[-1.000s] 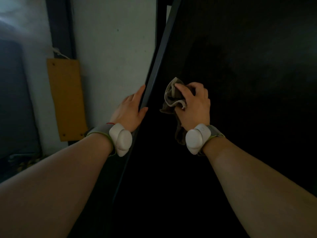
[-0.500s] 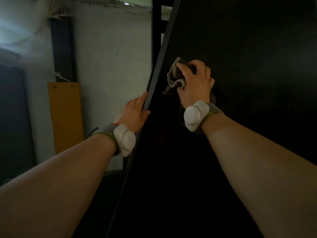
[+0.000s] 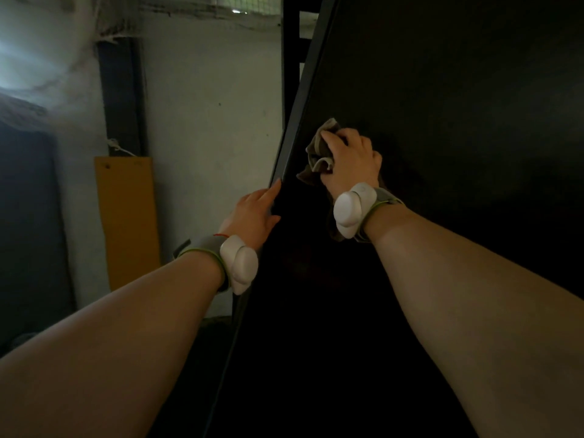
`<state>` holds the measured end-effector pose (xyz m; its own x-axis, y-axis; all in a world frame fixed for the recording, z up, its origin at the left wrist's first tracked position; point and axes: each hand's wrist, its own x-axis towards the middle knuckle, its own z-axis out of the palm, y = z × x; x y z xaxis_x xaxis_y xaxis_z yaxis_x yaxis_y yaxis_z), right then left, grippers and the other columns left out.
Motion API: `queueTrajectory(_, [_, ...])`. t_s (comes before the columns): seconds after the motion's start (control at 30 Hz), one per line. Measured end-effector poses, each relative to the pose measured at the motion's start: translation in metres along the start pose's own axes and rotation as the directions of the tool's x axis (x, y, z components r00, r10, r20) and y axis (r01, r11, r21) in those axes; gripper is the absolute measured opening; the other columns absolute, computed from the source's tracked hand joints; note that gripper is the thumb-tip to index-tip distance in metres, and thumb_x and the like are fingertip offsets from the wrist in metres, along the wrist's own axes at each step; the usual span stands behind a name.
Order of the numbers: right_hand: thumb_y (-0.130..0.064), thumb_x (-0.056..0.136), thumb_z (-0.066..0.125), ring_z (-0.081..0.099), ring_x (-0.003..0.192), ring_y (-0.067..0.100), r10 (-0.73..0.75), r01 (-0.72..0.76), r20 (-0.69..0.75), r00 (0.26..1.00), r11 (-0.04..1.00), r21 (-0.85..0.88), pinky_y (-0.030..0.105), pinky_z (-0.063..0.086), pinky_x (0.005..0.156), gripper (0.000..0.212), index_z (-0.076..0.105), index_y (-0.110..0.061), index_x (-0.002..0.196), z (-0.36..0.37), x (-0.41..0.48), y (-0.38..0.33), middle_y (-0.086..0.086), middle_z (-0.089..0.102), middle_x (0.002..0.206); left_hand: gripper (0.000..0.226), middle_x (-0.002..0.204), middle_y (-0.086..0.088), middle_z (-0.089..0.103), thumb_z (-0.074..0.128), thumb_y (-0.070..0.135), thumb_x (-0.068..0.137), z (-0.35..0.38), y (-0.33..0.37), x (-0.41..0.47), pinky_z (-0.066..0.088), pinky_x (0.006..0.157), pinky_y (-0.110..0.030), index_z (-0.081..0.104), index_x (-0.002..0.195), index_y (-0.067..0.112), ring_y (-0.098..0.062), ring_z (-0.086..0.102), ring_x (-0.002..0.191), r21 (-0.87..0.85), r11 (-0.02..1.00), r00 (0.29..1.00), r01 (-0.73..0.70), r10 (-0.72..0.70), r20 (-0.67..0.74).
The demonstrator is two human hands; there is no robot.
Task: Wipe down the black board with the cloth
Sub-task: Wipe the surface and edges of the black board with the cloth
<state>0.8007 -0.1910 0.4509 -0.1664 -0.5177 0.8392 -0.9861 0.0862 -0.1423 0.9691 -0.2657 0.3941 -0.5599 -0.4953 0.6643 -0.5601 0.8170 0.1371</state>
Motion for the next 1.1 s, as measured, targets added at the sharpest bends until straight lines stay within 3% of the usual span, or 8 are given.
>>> queueTrajectory(0.23, [-0.021, 0.088, 0.06, 0.035, 0.121, 0.032, -0.024, 0.024, -0.02, 1.0, 0.999, 0.031, 0.048, 0.034, 0.089, 0.045, 0.047, -0.025, 0.131, 0.022, -0.013, -0.003, 0.008, 0.037, 0.134, 0.068, 0.141, -0.013, 0.045, 0.05, 0.007, 0.094, 0.011, -0.004, 0.0, 0.026, 0.096, -0.023, 0.013, 0.15, 0.016, -0.029, 0.041, 0.127, -0.065, 0.998, 0.998, -0.006, 0.003, -0.055])
queueTrajectory(0.57, [-0.022, 0.086, 0.058, 0.035, 0.111, 0.031, -0.153, 0.154, 0.035, 0.988, 0.988, -0.018, 0.04, 0.027, 0.077, 0.033, 0.058, -0.028, 0.118, 0.052, -0.053, 0.002, 0.002, 0.043, 0.124, 0.069, 0.139, -0.017, 0.046, 0.047, 0.006, 0.095, 0.015, -0.007, -0.001, 0.035, 0.103, -0.037, 0.009, 0.151, 0.019, -0.031, 0.045, 0.124, -0.121, 0.992, 0.998, -0.035, 0.027, -0.061])
queueTrajectory(0.87, [-0.026, 0.085, 0.06, 0.034, 0.117, 0.029, -0.301, 0.328, 0.34, 0.891, 0.944, -0.023, 0.043, 0.031, 0.088, 0.038, 0.056, -0.029, 0.124, 0.038, -0.075, 0.007, 0.002, 0.042, 0.127, 0.081, 0.151, -0.013, 0.031, 0.056, 0.008, 0.091, 0.036, -0.02, -0.032, 0.028, 0.11, -0.037, 0.002, 0.15, 0.015, -0.033, 0.035, 0.133, -0.084, 0.995, 0.999, -0.046, 0.044, -0.027])
queueTrajectory(0.93, [-0.022, 0.085, 0.059, 0.037, 0.116, 0.03, -0.297, 0.304, 0.202, 0.933, 0.953, -0.006, 0.039, 0.028, 0.085, 0.036, 0.058, -0.026, 0.121, 0.025, -0.067, 0.005, 0.005, 0.044, 0.126, 0.08, 0.15, -0.013, 0.033, 0.055, 0.01, 0.092, 0.038, -0.024, -0.034, 0.03, 0.109, -0.04, 0.0, 0.15, 0.018, -0.033, 0.037, 0.132, -0.104, 0.994, 1.0, -0.027, 0.026, -0.009])
queueTrajectory(1.03, [-0.02, 0.086, 0.059, 0.037, 0.118, 0.032, -0.153, 0.152, -0.102, 0.983, 0.988, -0.014, 0.042, 0.032, 0.088, 0.037, 0.056, -0.023, 0.122, 0.006, -0.044, 0.001, 0.008, 0.042, 0.13, 0.08, 0.148, -0.012, 0.036, 0.054, 0.011, 0.093, 0.039, -0.025, -0.035, 0.032, 0.108, -0.043, -0.001, 0.15, 0.022, -0.033, 0.038, 0.131, -0.141, 0.99, 1.0, -0.016, 0.014, -0.012])
queueTrajectory(1.1, [-0.021, 0.086, 0.06, 0.034, 0.124, 0.032, -0.048, 0.049, -0.133, 0.99, 0.999, 0.002, 0.049, 0.034, 0.095, 0.042, 0.051, -0.023, 0.127, -0.001, -0.024, -0.002, 0.009, 0.038, 0.136, 0.079, 0.148, -0.012, 0.037, 0.054, 0.01, 0.093, 0.039, -0.025, -0.036, 0.032, 0.108, -0.043, 0.0, 0.149, 0.021, -0.033, 0.039, 0.132, -0.151, 0.988, 0.999, -0.028, 0.023, -0.032])
